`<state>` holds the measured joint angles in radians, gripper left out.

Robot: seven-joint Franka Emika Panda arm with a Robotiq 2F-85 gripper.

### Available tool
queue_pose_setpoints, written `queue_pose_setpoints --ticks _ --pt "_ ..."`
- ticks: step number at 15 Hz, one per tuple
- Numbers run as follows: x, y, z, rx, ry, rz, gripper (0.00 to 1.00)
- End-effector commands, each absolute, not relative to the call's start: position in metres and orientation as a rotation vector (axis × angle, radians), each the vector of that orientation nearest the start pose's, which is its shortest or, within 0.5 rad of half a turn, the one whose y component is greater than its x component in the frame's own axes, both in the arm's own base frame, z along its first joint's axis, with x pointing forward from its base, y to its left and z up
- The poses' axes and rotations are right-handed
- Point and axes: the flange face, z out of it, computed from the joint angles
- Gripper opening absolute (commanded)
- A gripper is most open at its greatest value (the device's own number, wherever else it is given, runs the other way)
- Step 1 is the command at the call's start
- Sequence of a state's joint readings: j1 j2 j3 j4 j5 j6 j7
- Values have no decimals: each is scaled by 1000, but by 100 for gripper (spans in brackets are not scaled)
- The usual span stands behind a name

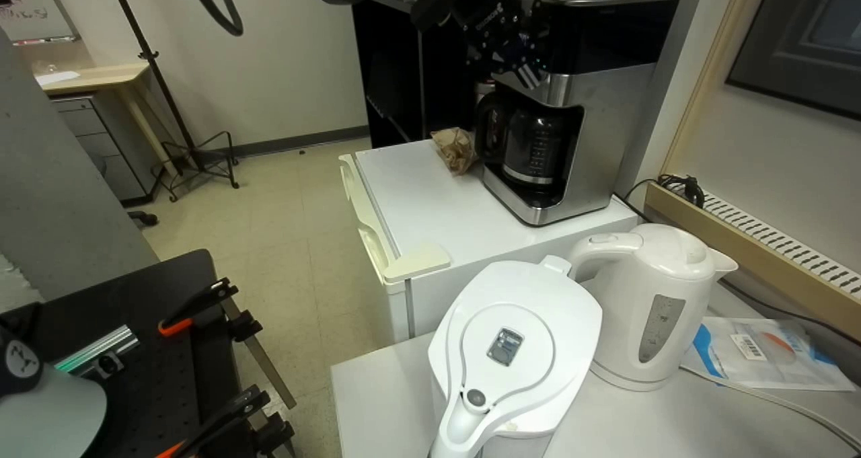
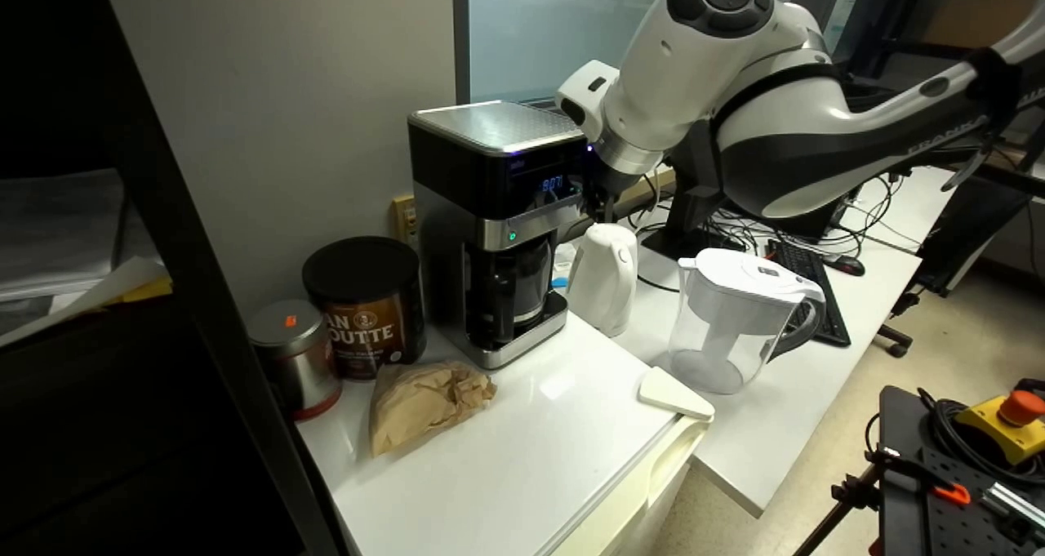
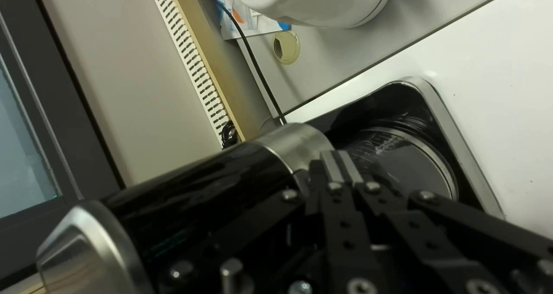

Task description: Press a button on the right side of the coffee machine

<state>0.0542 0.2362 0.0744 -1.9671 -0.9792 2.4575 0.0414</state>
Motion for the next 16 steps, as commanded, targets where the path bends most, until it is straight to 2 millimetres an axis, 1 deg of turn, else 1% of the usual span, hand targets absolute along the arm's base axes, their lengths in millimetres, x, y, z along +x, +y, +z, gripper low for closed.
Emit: queue_pose_setpoints --ticks 1,4,5,8,12,16 --pt "610 84 384 2212 992 378 0" --pt "586 92 385 2115 1079 376 0" --pt "574 96 386 2076 1118 378 0" --pt "547 104 388 1973 1182 394 0" --pt "512 107 388 1872 1234 416 0" --pt "483 104 382 1817 1264 436 0"
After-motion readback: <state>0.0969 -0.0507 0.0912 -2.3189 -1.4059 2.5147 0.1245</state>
